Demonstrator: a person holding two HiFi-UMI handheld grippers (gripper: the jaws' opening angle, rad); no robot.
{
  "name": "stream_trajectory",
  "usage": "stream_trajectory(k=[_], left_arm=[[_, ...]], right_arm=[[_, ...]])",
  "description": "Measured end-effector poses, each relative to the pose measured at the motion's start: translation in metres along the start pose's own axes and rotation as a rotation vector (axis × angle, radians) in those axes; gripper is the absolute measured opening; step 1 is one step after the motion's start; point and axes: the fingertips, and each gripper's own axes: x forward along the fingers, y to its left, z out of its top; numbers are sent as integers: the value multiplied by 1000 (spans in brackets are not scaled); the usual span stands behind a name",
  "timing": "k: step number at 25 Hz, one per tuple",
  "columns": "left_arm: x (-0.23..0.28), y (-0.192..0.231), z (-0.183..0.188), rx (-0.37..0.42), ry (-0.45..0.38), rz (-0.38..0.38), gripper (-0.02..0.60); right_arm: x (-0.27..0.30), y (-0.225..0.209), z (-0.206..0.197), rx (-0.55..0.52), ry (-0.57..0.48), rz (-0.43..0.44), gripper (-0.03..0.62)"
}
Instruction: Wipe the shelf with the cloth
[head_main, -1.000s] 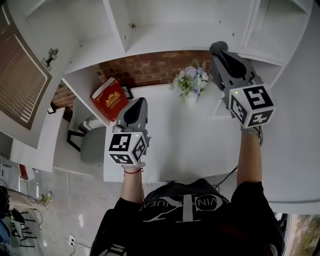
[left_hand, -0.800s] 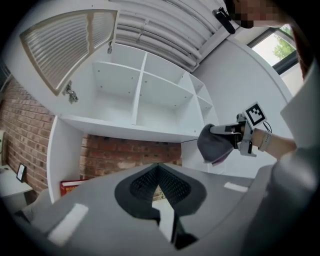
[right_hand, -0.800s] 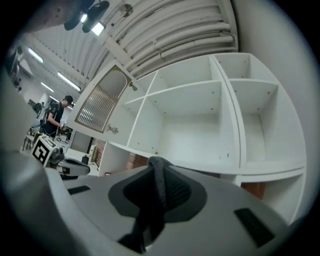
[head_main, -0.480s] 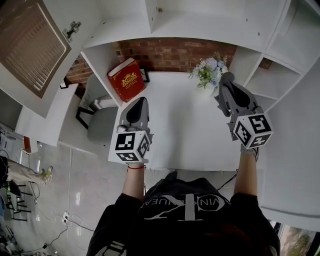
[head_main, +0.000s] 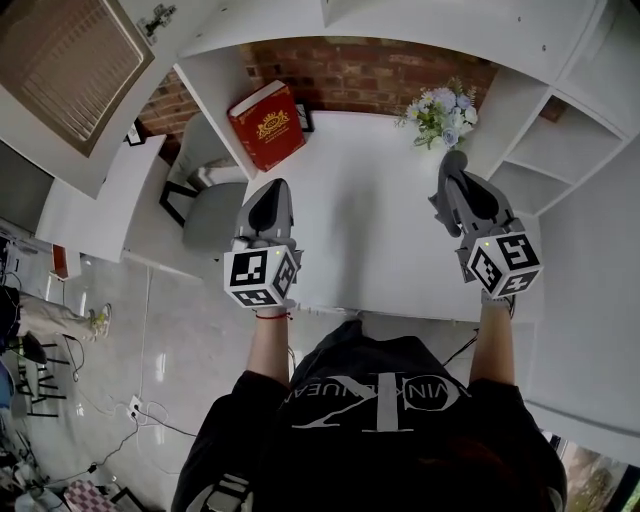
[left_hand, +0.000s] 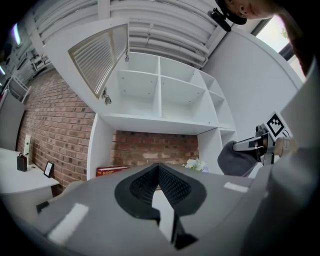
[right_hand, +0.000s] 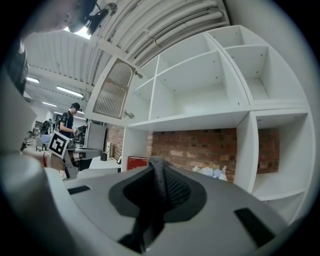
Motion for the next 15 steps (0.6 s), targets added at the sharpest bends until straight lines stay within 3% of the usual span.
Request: stream_trajectory(k=[15], left_arm=[[-2, 7, -13, 0, 12, -7, 11]], right_arm=[[-4, 1, -24, 48, -5, -33, 58]])
